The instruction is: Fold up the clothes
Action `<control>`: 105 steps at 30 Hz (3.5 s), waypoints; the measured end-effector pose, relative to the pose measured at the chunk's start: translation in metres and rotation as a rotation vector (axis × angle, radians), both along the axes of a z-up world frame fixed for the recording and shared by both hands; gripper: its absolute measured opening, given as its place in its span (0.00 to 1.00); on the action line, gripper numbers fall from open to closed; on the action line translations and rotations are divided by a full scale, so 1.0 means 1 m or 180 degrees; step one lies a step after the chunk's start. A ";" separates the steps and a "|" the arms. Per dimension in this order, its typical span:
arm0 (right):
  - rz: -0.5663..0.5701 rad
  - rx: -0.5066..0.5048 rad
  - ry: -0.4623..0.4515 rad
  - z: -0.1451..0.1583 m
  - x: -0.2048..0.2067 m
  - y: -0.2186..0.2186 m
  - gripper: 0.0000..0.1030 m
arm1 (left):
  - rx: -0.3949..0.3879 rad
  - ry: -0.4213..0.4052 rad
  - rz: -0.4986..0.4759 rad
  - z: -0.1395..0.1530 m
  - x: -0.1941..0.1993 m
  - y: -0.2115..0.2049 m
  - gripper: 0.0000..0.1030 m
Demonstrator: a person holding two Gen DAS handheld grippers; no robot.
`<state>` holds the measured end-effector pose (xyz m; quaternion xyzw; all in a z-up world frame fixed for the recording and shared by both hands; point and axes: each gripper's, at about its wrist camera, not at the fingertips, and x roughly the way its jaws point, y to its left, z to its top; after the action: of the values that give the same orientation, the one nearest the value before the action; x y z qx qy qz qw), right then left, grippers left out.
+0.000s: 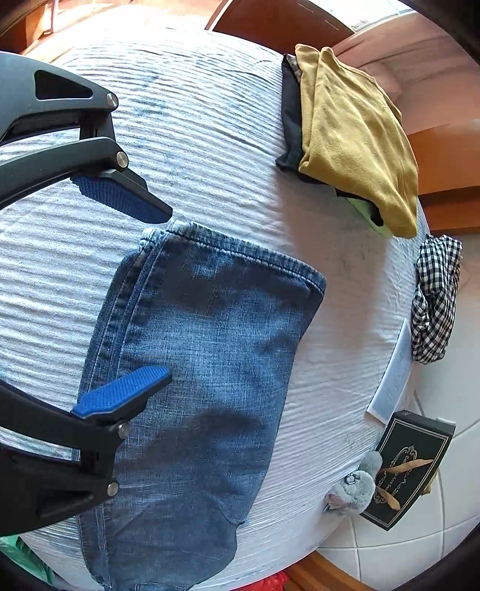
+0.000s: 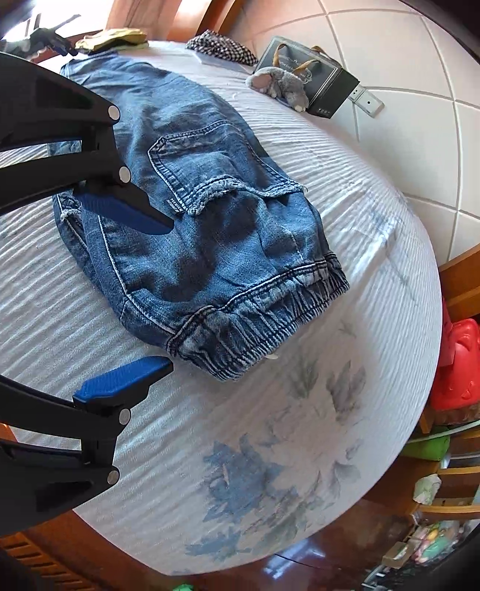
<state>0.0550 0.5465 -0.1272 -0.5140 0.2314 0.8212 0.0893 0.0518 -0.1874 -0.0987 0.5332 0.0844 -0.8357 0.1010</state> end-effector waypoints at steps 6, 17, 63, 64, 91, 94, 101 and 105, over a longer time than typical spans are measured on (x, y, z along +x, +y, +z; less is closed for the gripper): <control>0.0717 0.0350 0.0209 0.043 -0.032 -0.012 0.55 | 0.0046 0.0059 -0.0251 0.006 -0.013 0.047 0.78; 0.2748 0.0509 0.0266 0.032 -0.129 -0.029 0.48 | 0.0150 0.0308 -0.0027 0.015 -0.026 0.241 0.78; 0.6249 0.0149 0.0680 0.010 -0.172 0.074 0.57 | 0.0152 0.0239 0.1775 0.019 0.051 0.693 0.80; 0.6321 0.0136 0.0699 0.010 -0.172 0.075 0.57 | 0.0147 0.0237 0.1799 0.018 0.050 0.702 0.80; 0.7515 -0.0350 0.1210 -0.021 -0.175 0.045 0.57 | -0.0066 0.0278 0.3239 -0.030 -0.010 0.770 0.78; 0.7573 -0.0283 0.1306 -0.024 -0.174 0.055 0.61 | -0.0077 0.0250 0.3259 -0.031 -0.015 0.771 0.77; 0.7502 -0.0370 0.1352 -0.029 -0.177 0.042 0.67 | -0.0155 0.0265 0.3252 -0.032 -0.022 0.765 0.77; 0.7459 -0.0450 0.1342 -0.027 -0.177 0.041 0.67 | -0.0142 0.0275 0.3214 -0.033 -0.022 0.763 0.76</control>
<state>-0.1224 0.5877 -0.1539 -0.2711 -0.3239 0.4564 -0.7832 0.0297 0.5751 -0.1313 0.3885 0.3180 -0.7055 0.5003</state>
